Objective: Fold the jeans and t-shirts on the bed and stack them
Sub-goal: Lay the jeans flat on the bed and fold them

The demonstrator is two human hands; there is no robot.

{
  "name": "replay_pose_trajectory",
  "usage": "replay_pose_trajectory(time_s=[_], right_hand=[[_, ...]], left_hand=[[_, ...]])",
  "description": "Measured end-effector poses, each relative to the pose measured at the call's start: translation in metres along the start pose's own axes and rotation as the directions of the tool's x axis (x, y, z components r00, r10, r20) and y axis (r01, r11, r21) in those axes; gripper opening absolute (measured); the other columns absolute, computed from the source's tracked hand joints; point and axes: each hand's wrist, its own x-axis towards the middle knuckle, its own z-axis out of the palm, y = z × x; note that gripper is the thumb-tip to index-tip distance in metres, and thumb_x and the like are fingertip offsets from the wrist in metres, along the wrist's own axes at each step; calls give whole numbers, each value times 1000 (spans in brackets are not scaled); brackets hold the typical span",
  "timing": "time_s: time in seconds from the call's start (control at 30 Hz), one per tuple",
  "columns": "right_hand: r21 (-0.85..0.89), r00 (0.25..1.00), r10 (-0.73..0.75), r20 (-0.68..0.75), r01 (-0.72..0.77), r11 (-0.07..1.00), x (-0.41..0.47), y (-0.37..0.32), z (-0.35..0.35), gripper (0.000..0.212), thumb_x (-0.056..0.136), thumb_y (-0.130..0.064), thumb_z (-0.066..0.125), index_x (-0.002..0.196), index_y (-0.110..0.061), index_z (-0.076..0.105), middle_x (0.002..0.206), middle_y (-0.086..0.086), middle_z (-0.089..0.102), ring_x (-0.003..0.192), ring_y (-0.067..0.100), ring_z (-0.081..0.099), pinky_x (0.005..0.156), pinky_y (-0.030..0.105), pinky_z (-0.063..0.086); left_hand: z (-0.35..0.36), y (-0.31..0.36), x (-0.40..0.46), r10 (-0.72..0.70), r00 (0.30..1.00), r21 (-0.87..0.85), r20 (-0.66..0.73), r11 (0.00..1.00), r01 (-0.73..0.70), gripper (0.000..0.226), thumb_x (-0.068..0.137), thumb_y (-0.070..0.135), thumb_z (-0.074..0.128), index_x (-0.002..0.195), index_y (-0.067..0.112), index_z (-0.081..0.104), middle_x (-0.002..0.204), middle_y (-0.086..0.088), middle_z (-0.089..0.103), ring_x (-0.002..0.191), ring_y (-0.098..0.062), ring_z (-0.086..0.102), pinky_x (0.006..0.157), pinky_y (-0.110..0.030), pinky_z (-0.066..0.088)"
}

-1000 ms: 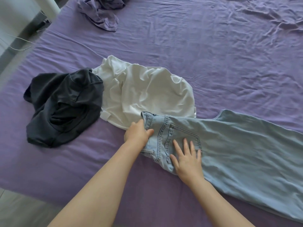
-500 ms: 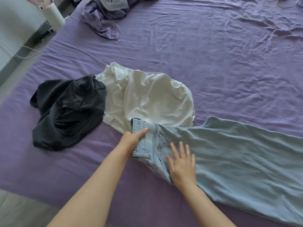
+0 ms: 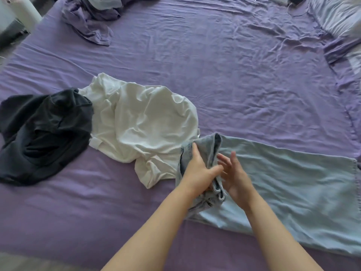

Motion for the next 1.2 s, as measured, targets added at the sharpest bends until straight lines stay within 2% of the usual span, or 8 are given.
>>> replay_pose_trajectory(time_s=[0.1,0.17,0.3,0.5,0.63,0.83,0.97,1.2], right_hand=[[111,996,-64,59,57,992,-15,-20,-33,66,86,-68,36,121,-19,62,124,6,63,114,19,60,83,26,54],[55,1000,-26,15,26,998,-27,-24,-60,62,79,-66,53,121,-22,61,119,2,67,110,16,63,77,22,55],[-131,989,-60,-137,42,991,-34,-18,-109,35,79,-27,72,112,-20,62,106,8,71,95,22,69,68,28,55],[-290,895,-173,-411,52,956,-25,-1,-167,22,87,1,57,106,-10,59,101,17,68,84,23,66,76,38,56],[-382,854,-172,-492,-35,923,-22,9,-194,35,88,-7,59,123,-7,54,109,17,66,98,29,64,92,50,49],[-638,843,-290,-453,-80,766,-18,32,-191,66,92,-18,55,148,-17,19,144,8,42,130,23,42,99,27,34],[-740,834,-377,-402,-53,671,-15,53,-181,79,94,-20,51,149,-13,-5,157,9,10,144,22,14,113,27,16],[-640,846,-364,-391,34,767,-4,56,-167,73,96,-15,48,150,-17,-1,157,4,10,144,16,12,106,16,14]], left_hand=[[59,5,-3,24,992,101,121,994,-36,108,79,18,63,146,22,-22,66,1,60,51,3,50,52,-12,41],[92,4,-3,21,986,154,163,987,-47,108,80,16,61,145,23,-24,56,8,47,47,0,46,49,-14,39],[139,-6,-2,-33,959,191,282,981,-23,105,78,11,59,147,25,-19,69,4,56,66,-11,57,62,-25,48],[147,-27,13,225,964,573,144,775,-267,56,87,1,45,141,15,42,128,-9,52,120,-24,46,101,-29,36],[138,-50,26,220,970,867,101,460,-194,61,93,12,42,147,31,23,157,-1,14,144,-25,8,117,-43,13],[148,-83,44,182,976,967,118,202,-154,59,94,59,11,144,42,-15,154,2,-26,140,-27,-30,109,-55,-20],[146,-101,50,215,973,978,89,169,-127,63,84,68,-7,136,41,-28,145,2,-39,131,-21,-43,107,-56,-24],[135,-103,53,283,958,977,51,185,-107,67,82,71,-8,138,41,-26,146,4,-35,137,-21,-34,108,-54,-25]])
